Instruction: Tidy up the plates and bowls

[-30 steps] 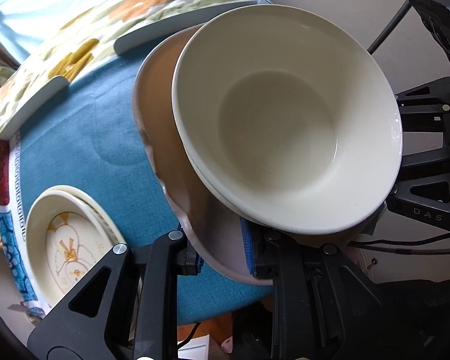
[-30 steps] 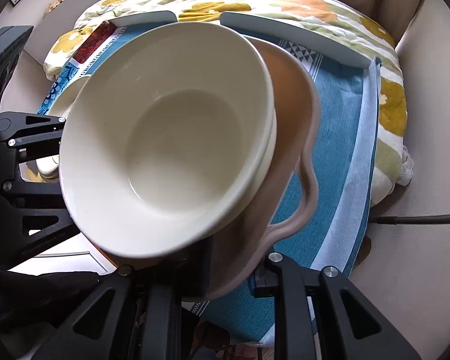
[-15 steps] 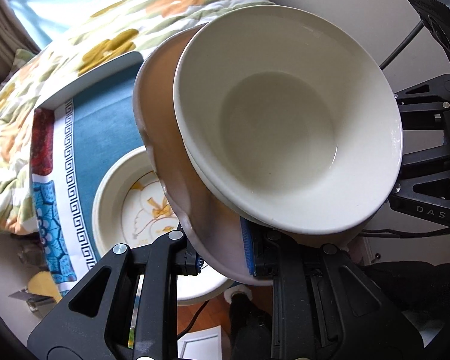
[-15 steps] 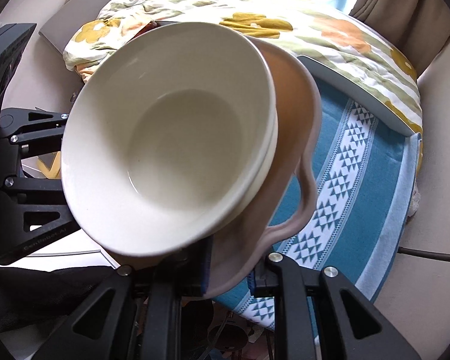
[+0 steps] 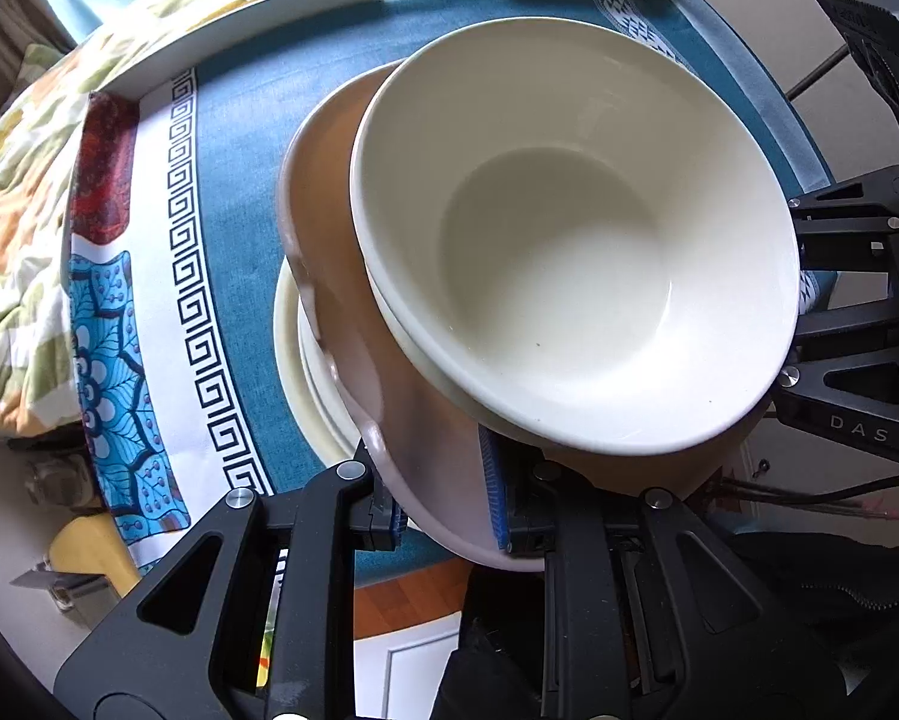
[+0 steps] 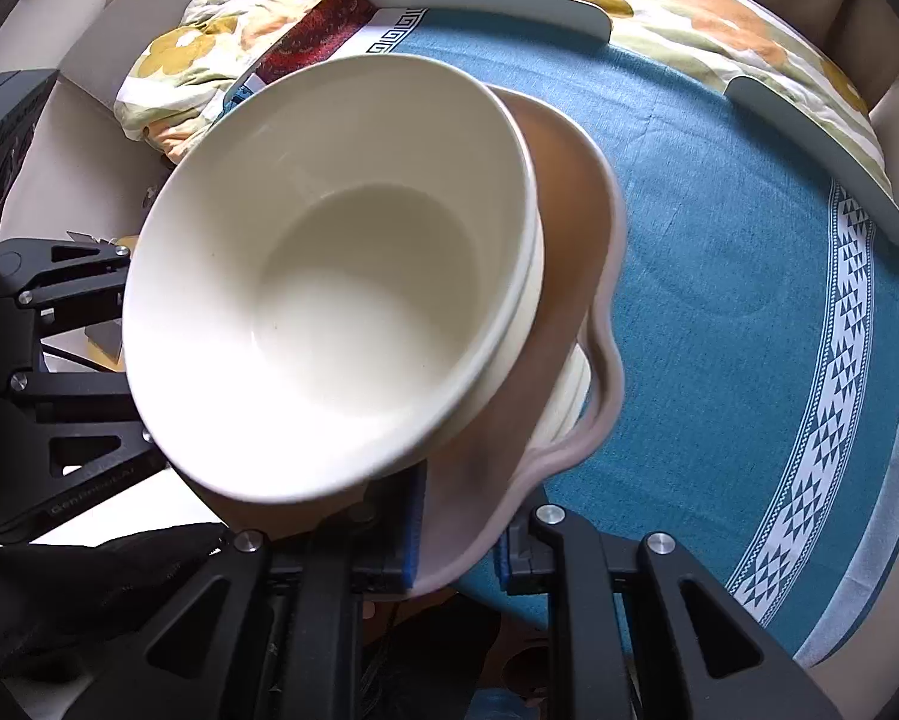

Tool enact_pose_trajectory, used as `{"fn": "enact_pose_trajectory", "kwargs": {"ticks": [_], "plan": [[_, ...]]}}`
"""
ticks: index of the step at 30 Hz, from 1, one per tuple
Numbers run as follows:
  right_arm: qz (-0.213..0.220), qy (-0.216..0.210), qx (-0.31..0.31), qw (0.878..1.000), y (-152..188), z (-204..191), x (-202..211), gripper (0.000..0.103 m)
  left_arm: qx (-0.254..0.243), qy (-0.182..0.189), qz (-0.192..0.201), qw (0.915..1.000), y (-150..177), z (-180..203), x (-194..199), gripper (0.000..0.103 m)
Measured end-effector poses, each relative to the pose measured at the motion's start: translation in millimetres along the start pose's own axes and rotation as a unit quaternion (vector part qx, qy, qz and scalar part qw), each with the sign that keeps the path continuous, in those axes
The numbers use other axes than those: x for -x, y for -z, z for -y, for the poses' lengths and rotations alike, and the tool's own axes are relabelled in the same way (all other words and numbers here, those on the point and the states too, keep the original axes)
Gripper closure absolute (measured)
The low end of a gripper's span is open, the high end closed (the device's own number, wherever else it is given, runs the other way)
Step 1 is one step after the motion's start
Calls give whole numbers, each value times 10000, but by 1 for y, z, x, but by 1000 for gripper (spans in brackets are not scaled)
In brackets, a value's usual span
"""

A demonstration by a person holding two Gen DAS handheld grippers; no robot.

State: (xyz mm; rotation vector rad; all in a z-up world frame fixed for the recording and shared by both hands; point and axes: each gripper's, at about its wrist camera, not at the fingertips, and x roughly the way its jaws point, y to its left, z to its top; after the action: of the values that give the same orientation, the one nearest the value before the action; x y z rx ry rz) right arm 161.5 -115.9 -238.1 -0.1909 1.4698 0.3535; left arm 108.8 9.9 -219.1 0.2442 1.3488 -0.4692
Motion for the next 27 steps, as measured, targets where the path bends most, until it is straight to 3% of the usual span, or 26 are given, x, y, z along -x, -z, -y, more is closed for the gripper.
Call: {"fn": "enact_pose_trajectory", "kwargs": {"ticks": [15, 23, 27], "plan": [[65, 85, -237, 9997, -2, -8, -19, 86, -92, 96, 26, 9999, 5, -7, -13, 85], [-92, 17, -396, 9992, -5, -7, -20, 86, -103, 175, -240, 9995, -5, -9, -19, 83], [-198, -50, -459, 9987, -6, -8, -19, 79, -73, 246, -324, 9991, -8, -11, -16, 78]]}}
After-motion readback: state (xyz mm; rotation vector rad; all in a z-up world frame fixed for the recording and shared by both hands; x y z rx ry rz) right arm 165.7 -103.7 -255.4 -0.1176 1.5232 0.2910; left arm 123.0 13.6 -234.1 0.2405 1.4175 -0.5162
